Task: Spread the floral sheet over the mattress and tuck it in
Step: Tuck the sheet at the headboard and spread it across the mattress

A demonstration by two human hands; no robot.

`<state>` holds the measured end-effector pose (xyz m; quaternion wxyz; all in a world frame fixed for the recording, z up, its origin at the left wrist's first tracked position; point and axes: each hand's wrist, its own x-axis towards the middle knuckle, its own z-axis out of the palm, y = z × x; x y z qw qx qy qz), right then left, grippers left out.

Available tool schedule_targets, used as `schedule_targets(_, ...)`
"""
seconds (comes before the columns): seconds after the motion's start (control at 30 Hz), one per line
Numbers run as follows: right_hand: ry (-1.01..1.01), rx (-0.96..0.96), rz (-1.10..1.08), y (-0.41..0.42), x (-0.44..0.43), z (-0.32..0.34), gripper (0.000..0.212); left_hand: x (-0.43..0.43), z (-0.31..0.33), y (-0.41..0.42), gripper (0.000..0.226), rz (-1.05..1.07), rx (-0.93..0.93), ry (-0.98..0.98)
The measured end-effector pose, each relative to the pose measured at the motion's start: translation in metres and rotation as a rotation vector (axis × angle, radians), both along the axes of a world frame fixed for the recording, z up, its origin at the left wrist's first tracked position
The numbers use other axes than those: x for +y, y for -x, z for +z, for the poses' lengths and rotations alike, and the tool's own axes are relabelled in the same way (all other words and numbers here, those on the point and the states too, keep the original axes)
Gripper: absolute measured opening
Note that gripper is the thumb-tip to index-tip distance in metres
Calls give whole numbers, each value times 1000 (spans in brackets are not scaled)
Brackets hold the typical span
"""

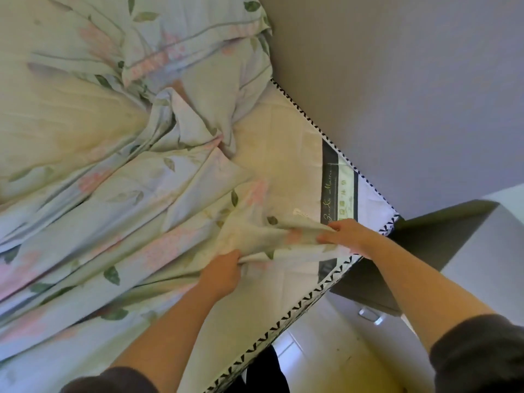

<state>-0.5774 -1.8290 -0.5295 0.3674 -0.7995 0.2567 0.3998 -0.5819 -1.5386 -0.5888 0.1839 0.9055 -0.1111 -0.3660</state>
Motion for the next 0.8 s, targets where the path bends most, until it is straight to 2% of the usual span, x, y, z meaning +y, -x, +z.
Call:
schedule_targets(0.07,53,250,7,24,-15,9,35,-19,28,3,18,190,175,273)
schedule_targets(0.1,39,251,-81,34,-23,14,35,-32,44,4,21,271,335,405)
schedule_targets(0.17,-108,52,-494,50,-42,21,34,-55,60,4,25,295,571,484)
schedule_targets(0.2,-190,-66,-714,57,-48,25,31,-63,61,5,27,235,568,443)
schedule_targets(0.23,-225,-140,-843,65,-53,27,28,-67,58,6,29,187,479,379)
schedule_targets(0.3,-199,-93,-827,77,-57,27,34,-65,44,6,34,197,133,185)
schedule_targets(0.33,-175,-14,-726,84,-59,25,46,-62,35,8,37,230,3,110)
schedule_targets(0.4,-155,184,-425,90,-53,19,63,-55,20,8,39,277,-93,22)
schedule_targets(0.47,-142,265,-149,92,-43,12,58,-51,12,13,35,295,-186,-28)
schedule_targets(0.53,-159,125,-138,87,-29,6,43,-48,16,23,23,247,-498,-63)
schedule_targets(0.57,-213,30,-225,83,-23,4,37,-45,17,33,18,182,-637,-20)
schedule_targets(0.6,-272,-54,-337,79,-17,2,32,-41,15,50,18,84,-688,53)
schedule_targets(0.67,-238,-200,-485,68,-11,-3,30,-33,-1,92,29,-180,-578,89)
schedule_targets(0.73,-114,-311,-535,60,-13,-10,30,-29,-26,128,43,-396,-394,-99)
schedule_targets(0.8,-84,-342,-550,56,-20,-21,20,-30,-50,144,70,-385,-300,-326)
